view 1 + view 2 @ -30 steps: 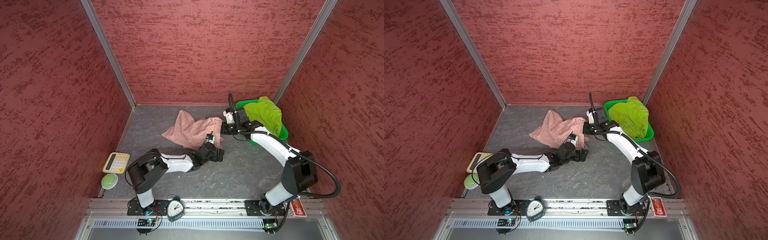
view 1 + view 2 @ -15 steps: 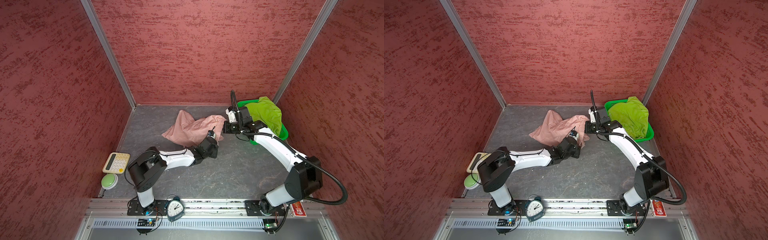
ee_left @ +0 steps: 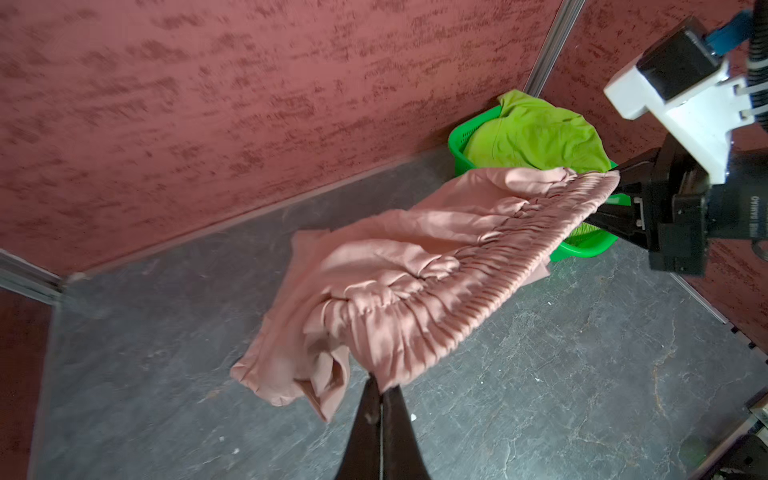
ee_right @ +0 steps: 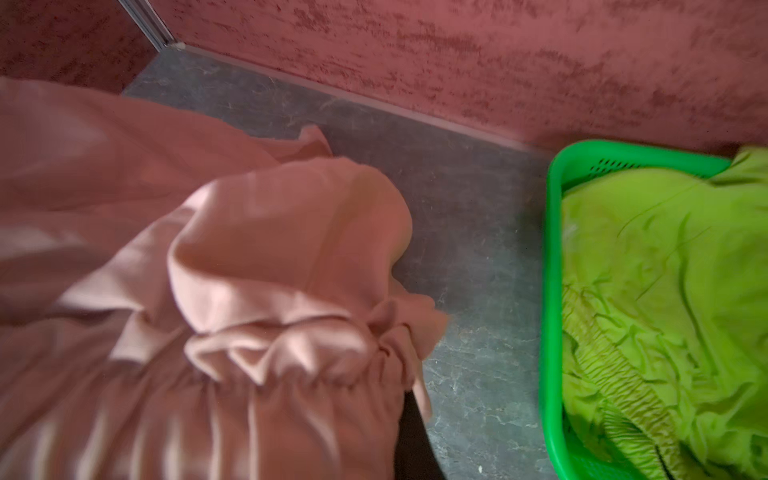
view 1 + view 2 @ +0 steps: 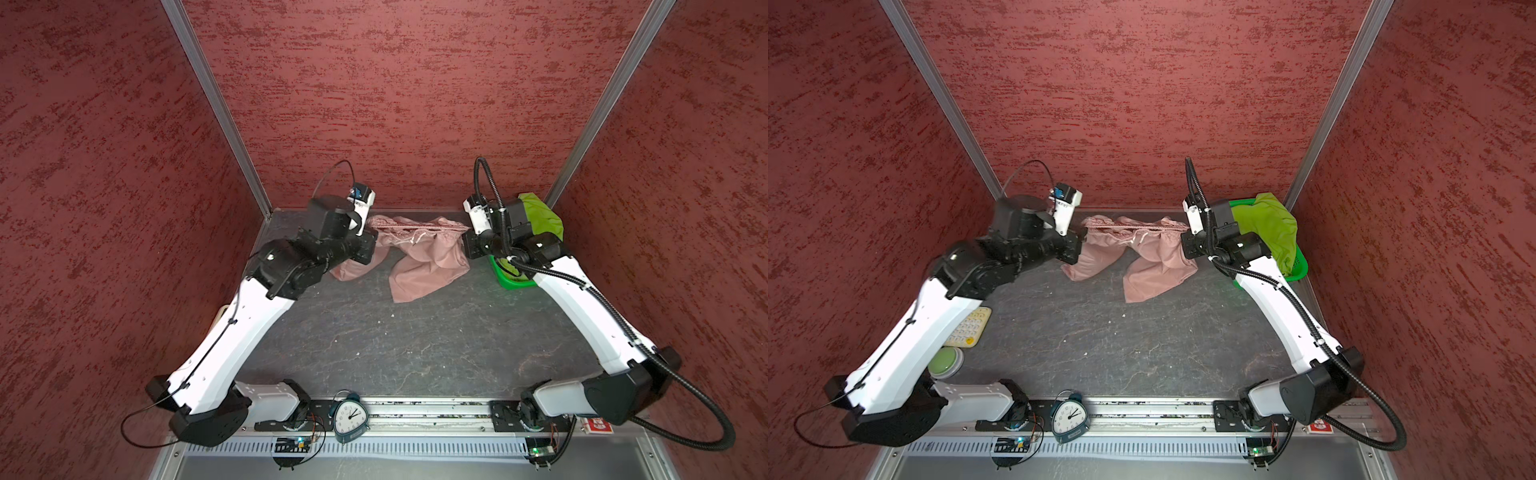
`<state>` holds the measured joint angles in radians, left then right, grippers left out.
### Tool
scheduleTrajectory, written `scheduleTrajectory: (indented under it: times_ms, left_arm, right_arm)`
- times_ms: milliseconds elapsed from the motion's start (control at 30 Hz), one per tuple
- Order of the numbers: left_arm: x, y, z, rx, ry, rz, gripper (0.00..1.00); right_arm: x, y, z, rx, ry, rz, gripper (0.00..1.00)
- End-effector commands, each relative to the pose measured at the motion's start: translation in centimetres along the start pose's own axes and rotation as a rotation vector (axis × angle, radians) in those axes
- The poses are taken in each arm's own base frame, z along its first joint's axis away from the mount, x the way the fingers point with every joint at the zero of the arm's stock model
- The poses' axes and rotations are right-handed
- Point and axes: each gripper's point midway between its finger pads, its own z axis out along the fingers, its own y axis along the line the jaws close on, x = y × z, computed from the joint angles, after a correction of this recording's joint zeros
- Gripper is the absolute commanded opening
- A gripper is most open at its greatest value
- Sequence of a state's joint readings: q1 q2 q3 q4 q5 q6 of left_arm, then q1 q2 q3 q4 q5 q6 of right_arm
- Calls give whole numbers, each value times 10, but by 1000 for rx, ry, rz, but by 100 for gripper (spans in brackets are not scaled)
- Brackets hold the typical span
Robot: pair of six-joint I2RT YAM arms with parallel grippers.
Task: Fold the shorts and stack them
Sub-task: 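Lift the waistband with both grippers and stretch it apart, hanging the shorts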
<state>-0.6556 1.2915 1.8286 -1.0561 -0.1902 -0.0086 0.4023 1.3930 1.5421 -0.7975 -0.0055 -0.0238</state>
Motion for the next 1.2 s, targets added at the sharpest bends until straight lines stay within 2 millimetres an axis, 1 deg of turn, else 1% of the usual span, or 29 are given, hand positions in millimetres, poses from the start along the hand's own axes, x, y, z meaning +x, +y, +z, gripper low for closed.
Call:
scheduleTrajectory:
  times_ms: [0,67,167,233,300,367,433,533,567,667,700,800,833,867,933,967,1033,1100,1133,1167]
  left_arm:
    - [26,34,-27,-150,157,141,0]
    - [15,41,-43,-176,135,152,0]
    - [0,47,-65,-197,74,147,0]
    - [-9,44,-80,-168,37,126,0]
    - [-13,38,-93,-121,15,97,0]
    - [-12,34,-100,-104,27,76,0]
    - [-9,37,-104,-125,60,66,0]
    - [-8,48,-104,-201,93,70,0]
    - [-9,49,-104,-213,88,70,0]
    - [-20,60,-114,-269,29,22,0]
    - [-21,60,-117,-267,13,10,0]
    - [-25,61,-121,-269,-15,-14,0]
    - [-25,64,-122,-283,-17,-15,0]
    - [-25,70,-121,-323,-11,-13,0]
    - [-23,87,-111,-413,21,-15,0]
    - [-20,95,-100,-439,50,-21,0]
    - [-16,102,-71,-435,103,-31,0]
    - [-13,110,-33,-422,143,-36,0]
    - [-14,113,-21,-422,149,-38,0]
    - [-16,114,-12,-416,153,-37,0]
  right_arm:
    - [-20,-18,-44,95,-66,-93,0]
    - [-28,-10,-62,53,-99,-125,0]
    - [-33,13,-90,-73,-129,-154,0]
    - [-35,29,-108,-164,-141,-154,0]
    - [-35,38,-122,-216,-135,-136,0]
    - [-36,39,-130,-222,-134,-107,0]
    - [-36,45,-135,-253,-128,-107,0]
    - [-40,57,-147,-325,-131,-123,0]
    - [-43,62,-153,-354,-138,-126,0]
    - [-51,77,-166,-441,-171,-134,0]
    - [-52,81,-169,-469,-175,-136,0]
    - [-55,85,-174,-498,-174,-117,0]
    - [-56,84,-173,-491,-174,-107,0]
    - [-55,81,-169,-471,-166,-91,0]
    - [-56,66,-150,-377,-142,-44,0]
    - [-53,57,-134,-324,-115,-20,0]
    - [-48,42,-101,-236,-52,15,0]
    - [-45,27,-64,-146,7,42,0]
    - [-46,22,-53,-114,16,48,0]
    - [-50,18,-46,-94,8,49,0]
